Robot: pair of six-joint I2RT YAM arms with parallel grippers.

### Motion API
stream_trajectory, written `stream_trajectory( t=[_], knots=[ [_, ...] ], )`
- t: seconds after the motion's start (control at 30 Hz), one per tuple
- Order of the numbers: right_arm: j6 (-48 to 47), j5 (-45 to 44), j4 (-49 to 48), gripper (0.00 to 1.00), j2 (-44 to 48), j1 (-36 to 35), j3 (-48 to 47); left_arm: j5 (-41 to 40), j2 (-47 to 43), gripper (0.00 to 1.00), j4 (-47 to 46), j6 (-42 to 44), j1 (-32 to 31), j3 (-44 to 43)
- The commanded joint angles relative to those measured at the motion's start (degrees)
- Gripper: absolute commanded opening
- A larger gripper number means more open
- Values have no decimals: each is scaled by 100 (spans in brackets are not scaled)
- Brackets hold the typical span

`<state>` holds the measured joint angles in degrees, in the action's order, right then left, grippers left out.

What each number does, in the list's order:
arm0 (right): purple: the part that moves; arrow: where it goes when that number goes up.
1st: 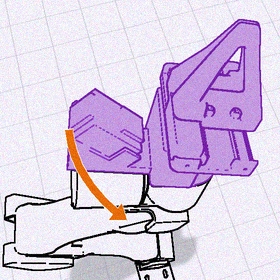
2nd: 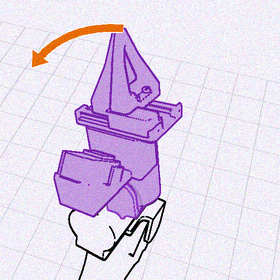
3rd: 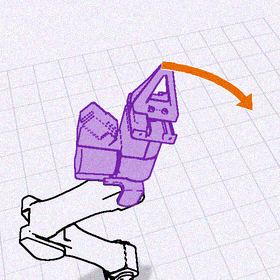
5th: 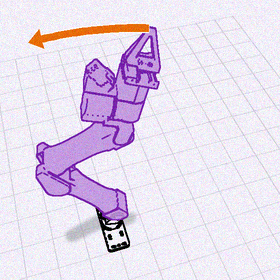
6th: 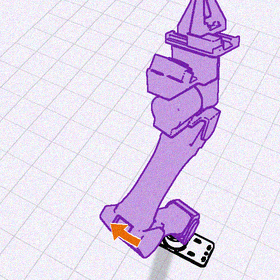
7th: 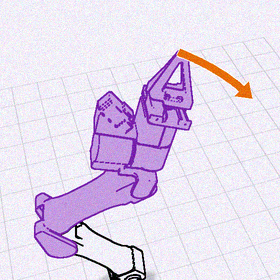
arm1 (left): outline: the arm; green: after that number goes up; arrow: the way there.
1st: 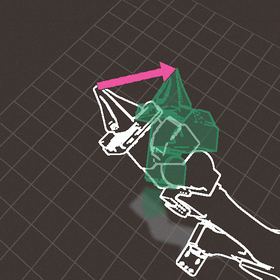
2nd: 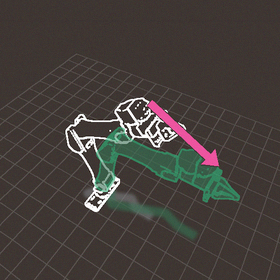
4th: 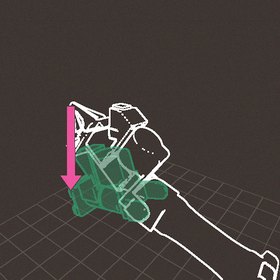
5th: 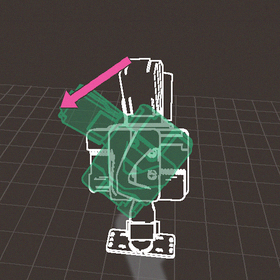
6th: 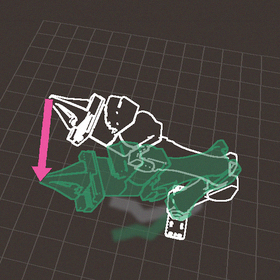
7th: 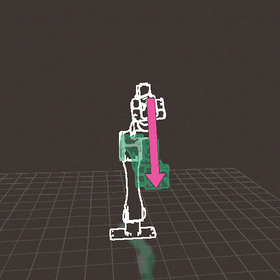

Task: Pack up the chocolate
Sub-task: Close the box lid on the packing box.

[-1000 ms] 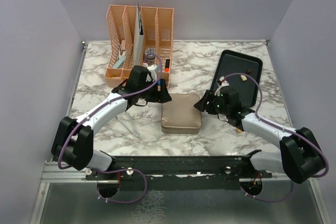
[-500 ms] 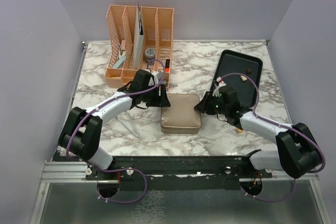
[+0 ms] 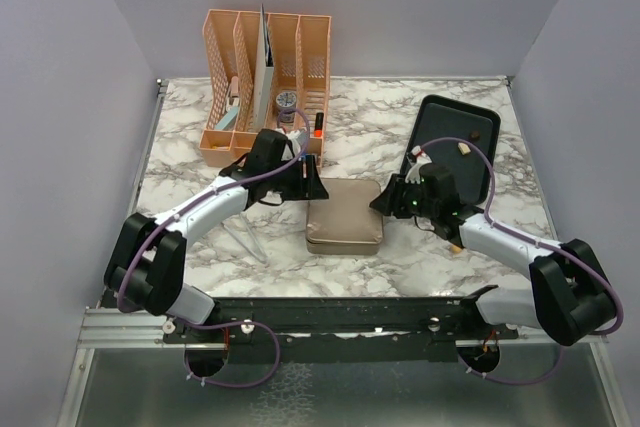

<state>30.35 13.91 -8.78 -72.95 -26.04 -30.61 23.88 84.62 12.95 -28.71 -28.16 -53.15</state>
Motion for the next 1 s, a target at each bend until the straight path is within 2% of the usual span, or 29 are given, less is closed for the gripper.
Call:
stream_trajectory(
  t=[0.0, 0.23, 0.33, 0.47, 0.6, 0.67, 0.8, 0.9, 0.97],
  knots=[
    [20, 367, -376, 46, 117, -28, -54, 460, -297, 59, -335, -273, -171, -319],
    [90, 478, -409, 44, 179, -24, -73, 154, -366, 59, -28, -135, -198, -338],
    [65, 311, -240, 45, 154, -24, -74, -251, -403, 60, 309, 71, -198, -375],
    [143, -597, 316, 64, 127, -24, -177, -820, -233, 69, 676, 430, -198, -387],
    [197, -603, 3, 69, -65, -24, -110, -707, 76, 70, 482, 483, -198, -321],
    [244, -187, -289, 67, -306, -25, -138, -573, 286, 67, 394, 453, -198, -328],
    [617, 620, -1065, 58, -683, -24, -61, -248, 490, 58, 147, 257, -198, -276],
    [679, 971, -1562, 49, -604, -24, 23, 116, 374, 51, 85, 31, -263, -454],
    [652, 949, -1584, 48, -393, -24, 37, 229, 174, 50, 85, -114, -381, -679]
  ],
)
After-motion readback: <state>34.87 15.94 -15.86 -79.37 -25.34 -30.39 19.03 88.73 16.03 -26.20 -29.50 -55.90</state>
